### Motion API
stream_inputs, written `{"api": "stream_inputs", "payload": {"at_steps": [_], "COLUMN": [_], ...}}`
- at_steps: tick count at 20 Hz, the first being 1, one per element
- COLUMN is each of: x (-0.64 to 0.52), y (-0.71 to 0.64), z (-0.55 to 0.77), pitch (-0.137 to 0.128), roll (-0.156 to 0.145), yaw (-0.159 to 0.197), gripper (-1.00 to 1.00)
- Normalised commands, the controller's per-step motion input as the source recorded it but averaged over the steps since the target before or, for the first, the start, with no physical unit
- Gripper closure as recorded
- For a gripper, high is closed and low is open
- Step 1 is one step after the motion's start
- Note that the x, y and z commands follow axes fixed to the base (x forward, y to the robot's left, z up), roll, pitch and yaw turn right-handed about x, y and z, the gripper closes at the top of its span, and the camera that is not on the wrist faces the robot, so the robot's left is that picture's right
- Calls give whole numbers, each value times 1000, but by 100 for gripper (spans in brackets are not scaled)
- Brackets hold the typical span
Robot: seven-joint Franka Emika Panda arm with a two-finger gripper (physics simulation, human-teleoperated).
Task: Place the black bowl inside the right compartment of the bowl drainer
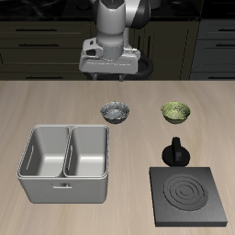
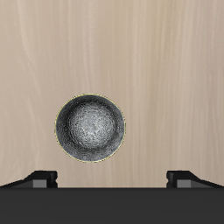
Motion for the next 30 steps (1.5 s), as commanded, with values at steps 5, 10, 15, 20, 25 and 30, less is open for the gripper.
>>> {"api": "stream_inputs", "payload": {"at_steps": [5,10,15,20,25,30], "x": [122,46,-14,-14,-2,-25], "y": [-200,-100,34,-55,15,51], "z": [-419,-386,-289,-330,-326,-210], "pitch": [47,60,46,57,51,37], "roll": [-36,-16,13,-9,6,7], "yaw": [-10,-44,-15,-25,-12,-19], "gripper": [-100,-100,-100,-100,-100,-100]}}
